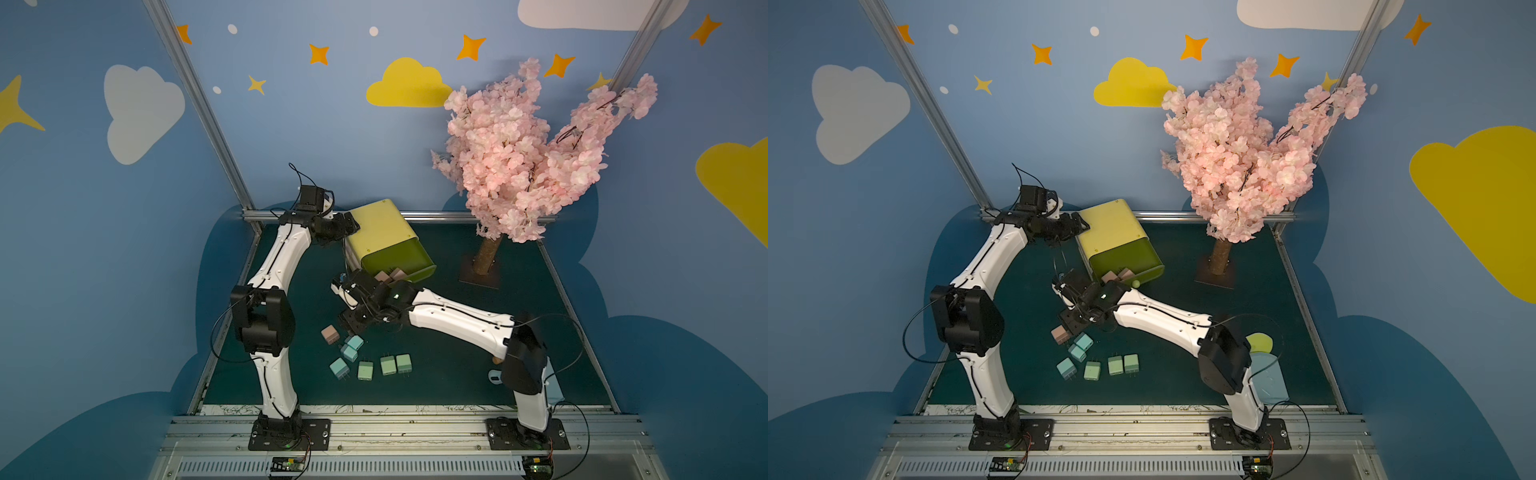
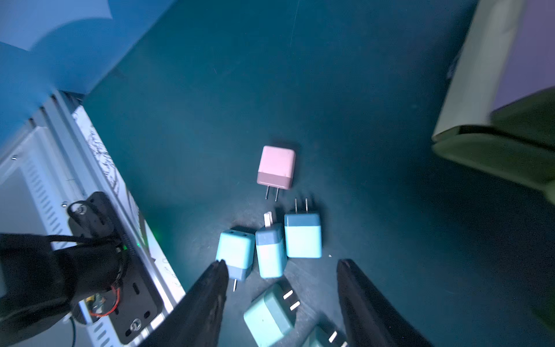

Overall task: Place the plugs into the drawer by color
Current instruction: Pick up the plug from the center of the board.

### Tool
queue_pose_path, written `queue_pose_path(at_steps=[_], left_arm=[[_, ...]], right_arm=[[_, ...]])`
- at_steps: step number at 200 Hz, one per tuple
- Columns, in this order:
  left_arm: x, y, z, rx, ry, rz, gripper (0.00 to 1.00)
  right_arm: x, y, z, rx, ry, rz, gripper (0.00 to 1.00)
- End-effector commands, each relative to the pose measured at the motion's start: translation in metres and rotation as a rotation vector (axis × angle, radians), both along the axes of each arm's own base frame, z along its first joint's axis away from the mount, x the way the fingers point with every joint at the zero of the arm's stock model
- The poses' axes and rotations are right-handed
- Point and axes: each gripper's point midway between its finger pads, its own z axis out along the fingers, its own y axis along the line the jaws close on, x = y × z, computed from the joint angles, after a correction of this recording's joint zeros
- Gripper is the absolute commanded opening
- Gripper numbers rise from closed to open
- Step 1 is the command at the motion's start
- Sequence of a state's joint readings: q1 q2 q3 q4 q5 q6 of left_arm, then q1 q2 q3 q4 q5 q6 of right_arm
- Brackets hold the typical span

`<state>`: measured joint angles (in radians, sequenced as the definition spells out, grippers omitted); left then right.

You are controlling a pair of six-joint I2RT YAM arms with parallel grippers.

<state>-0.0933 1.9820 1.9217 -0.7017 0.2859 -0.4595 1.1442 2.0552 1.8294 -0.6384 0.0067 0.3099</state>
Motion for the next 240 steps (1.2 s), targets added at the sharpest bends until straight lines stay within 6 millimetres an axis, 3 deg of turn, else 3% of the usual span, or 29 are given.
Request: queue_pose_path(at_steps=[1,30,74,107,157,192,213,231,240], left_arm=[[-0.013,0.010,-0.015,0.050,0.064,0.017,0.90],[-0.014,0.010,-0.016,0.054,0.065,0.016,0.90],[-0.014,0.011,-0.016,0.052,0.066,0.018,0.90],[-0.014,0.011,-0.016,0.055,0.066,0.018,0.91],[-0.014,0.014,-0.016,0.050,0.068,0.024,0.91],[-0.014,0.014,-0.016,0.048,0.068,0.023,0.91],[-0.014,0.014,-0.017,0.048,0.070,0.022,0.91],[-0.014,0.013,-0.017,0.046,0.070,0.020,0.91],[-0.014,0.013,-0.017,0.046,0.069,0.021,0.90]], right_arm=[[0.001,0.022,-0.013,0.023,0.053,-0.013,0.63],[-0.005,0.045,-0.042,-0.009,0.080,0.027,0.64],[-0.010,0.062,-0.077,-0.066,0.076,0.070,0.70],[0.002,0.070,-0.095,-0.086,0.043,0.060,0.70],[0.003,0.070,-0.122,-0.136,0.057,0.048,0.65],[0.009,0.070,-0.127,-0.143,0.052,0.037,0.60],[0.009,0.069,-0.123,-0.141,0.045,0.037,0.49],[0.007,0.067,-0.104,-0.130,0.035,0.045,0.38],[0.008,0.063,-0.084,-0.114,0.020,0.048,0.36]])
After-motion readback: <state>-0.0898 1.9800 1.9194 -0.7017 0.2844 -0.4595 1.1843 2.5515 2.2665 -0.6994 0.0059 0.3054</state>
